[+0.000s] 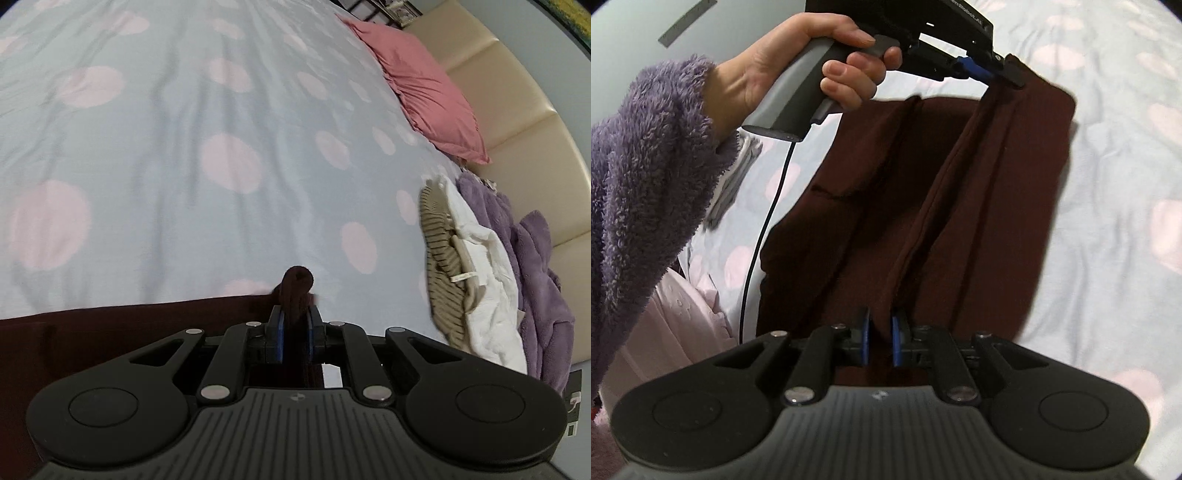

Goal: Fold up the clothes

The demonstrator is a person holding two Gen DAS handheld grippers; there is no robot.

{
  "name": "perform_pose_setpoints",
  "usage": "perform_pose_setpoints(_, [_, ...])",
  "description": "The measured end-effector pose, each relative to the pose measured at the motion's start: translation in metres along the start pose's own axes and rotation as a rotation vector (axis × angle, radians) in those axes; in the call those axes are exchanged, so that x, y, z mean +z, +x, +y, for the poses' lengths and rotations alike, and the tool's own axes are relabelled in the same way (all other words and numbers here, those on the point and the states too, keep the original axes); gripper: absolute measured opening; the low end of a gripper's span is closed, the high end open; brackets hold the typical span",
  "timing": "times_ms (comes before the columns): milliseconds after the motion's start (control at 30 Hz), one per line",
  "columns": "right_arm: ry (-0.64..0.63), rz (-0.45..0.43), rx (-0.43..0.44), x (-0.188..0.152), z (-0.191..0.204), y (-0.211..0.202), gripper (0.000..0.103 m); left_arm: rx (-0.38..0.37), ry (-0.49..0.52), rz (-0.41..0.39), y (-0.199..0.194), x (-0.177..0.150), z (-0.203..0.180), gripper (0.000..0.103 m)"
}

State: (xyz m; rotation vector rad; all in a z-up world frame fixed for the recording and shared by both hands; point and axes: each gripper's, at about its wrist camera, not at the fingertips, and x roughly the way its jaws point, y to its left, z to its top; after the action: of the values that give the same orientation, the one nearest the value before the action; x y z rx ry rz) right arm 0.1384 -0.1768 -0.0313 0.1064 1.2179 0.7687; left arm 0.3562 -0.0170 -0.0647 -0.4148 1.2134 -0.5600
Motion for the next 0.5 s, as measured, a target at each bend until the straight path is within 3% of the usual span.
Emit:
perform_pose_setpoints(233, [-0.009, 0.071, -0.021, 0.009, -0.004, 0.04, 0.015, -0.032, -0.006, -0.018, 0.008, -0.012, 0.043, 0.01])
perform_pose_setpoints(400, [-0.041, 0.076, -0.02, 0.012, 0.003, 0.035, 0.035, -0.004, 0.026, -0.032, 0.009, -0.015, 0.043, 0.016])
perform_pose_setpoints(500, [-0.073, 0.049, -0.026, 0.013, 0.008, 0.021, 0.036, 0.044, 0.066, -0.079, -0.005, -0.015, 0.037, 0.022])
